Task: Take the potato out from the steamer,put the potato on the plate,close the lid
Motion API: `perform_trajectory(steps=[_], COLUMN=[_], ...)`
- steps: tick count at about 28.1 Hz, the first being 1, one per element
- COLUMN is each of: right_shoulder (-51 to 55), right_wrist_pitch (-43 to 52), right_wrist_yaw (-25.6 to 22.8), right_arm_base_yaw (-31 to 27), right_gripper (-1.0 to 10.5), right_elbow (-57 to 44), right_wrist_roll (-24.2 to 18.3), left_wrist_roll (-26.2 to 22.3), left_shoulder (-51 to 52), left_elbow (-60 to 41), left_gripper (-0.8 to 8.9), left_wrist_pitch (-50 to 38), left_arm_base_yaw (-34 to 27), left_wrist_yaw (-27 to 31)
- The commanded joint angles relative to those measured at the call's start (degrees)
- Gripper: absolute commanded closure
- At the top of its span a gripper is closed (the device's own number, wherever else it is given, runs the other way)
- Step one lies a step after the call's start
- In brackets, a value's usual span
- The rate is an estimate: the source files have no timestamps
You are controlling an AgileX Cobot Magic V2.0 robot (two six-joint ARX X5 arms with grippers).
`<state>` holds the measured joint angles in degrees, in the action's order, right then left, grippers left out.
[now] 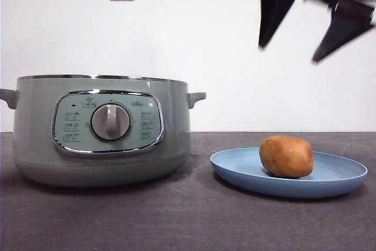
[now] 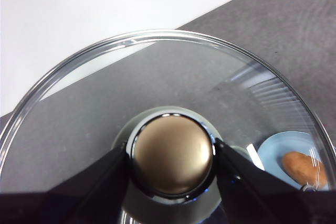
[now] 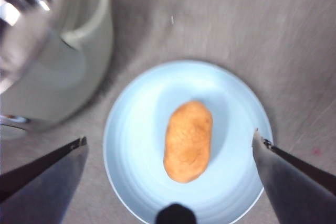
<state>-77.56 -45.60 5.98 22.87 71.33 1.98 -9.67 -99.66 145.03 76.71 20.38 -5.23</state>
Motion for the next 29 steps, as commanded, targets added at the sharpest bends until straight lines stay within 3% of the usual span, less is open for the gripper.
perform_trajectory(steps=[1,8,17,22,29], right_shoulder=[4.2,11.5,13.4,13.4,13.4], right_wrist_pitch=[0.0,0.0,-3.0,-3.4,-3.7], right_wrist_yaw=[-0.3,-0.4,-0.5,-0.5,-0.6], right_arm_base_yaw=[0.0,-1.2,-2.6,-2.6,-2.6], right_gripper=[4.1,4.1,4.1,4.1,4.1], right_elbow=[-0.2,-0.2,-0.2,-0.2,-0.2], right_wrist_roll=[1.2,2.2,3.1,3.2,3.2], left_wrist_roll=[-1.0,-1.0,-1.1,-1.1,-0.7], left_shoulder=[0.4,0.4,0.6,2.7,12.1], left_elbow=[0.1,-4.4,-16.0,-26.3,-47.8], left_gripper=[8.22,8.22,8.22,8.22,8.22], left_wrist_pitch=[2.6,0.9,-4.1,-9.6,-24.6], left_arm_base_yaw=[-0.1,-0.1,-0.1,-0.2,-0.2], left_wrist_yaw=[-1.5,-1.5,-4.1,-4.2,-4.2])
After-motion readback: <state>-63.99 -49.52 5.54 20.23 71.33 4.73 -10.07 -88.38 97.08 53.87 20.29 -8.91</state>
